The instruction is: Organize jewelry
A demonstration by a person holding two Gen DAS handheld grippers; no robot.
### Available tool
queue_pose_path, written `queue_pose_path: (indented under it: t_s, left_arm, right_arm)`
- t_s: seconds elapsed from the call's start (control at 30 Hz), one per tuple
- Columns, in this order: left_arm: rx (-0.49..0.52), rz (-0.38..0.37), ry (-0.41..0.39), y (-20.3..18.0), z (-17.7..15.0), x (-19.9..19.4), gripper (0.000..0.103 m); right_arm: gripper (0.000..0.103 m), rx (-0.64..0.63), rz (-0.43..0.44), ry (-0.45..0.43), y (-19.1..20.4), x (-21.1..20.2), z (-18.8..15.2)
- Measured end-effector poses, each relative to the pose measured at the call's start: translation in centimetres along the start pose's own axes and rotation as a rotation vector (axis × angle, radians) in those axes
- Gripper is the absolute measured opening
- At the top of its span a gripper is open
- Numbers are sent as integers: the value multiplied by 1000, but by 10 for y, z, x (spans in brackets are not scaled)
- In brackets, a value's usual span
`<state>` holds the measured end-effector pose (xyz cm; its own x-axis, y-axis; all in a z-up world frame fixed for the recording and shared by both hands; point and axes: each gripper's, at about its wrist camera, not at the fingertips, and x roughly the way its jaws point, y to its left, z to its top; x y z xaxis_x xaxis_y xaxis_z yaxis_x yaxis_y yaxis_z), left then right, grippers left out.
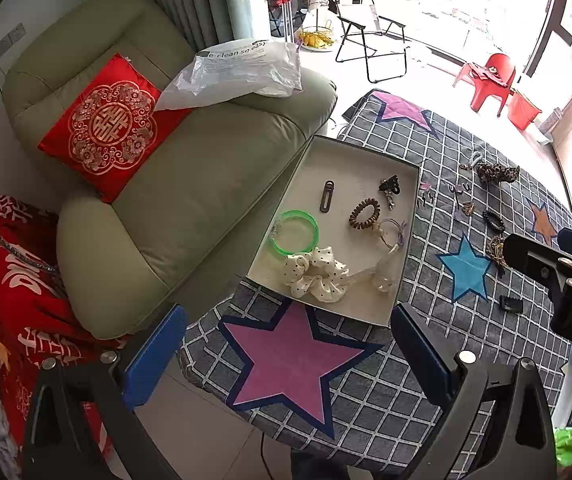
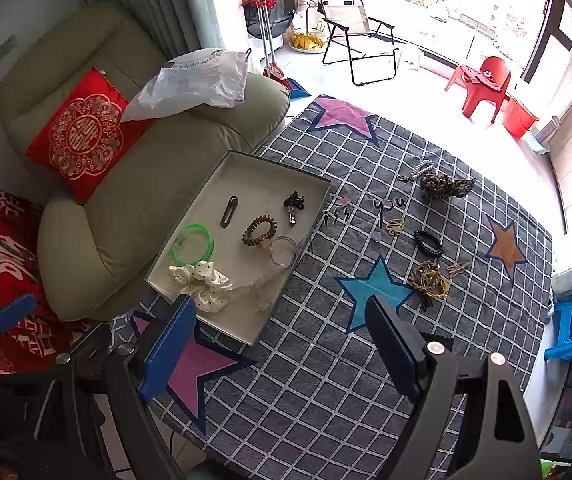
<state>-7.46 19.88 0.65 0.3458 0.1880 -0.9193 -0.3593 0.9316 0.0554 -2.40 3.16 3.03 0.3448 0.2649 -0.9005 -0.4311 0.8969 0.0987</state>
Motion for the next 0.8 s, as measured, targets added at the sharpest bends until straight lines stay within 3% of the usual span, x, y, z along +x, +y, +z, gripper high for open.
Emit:
queue_pose_path:
  t_s: [0.8]
  left_arm:
    - [-4, 2, 2, 2, 0, 1, 102]
  right_arm:
    - [88, -1, 1, 1, 0, 0, 0]
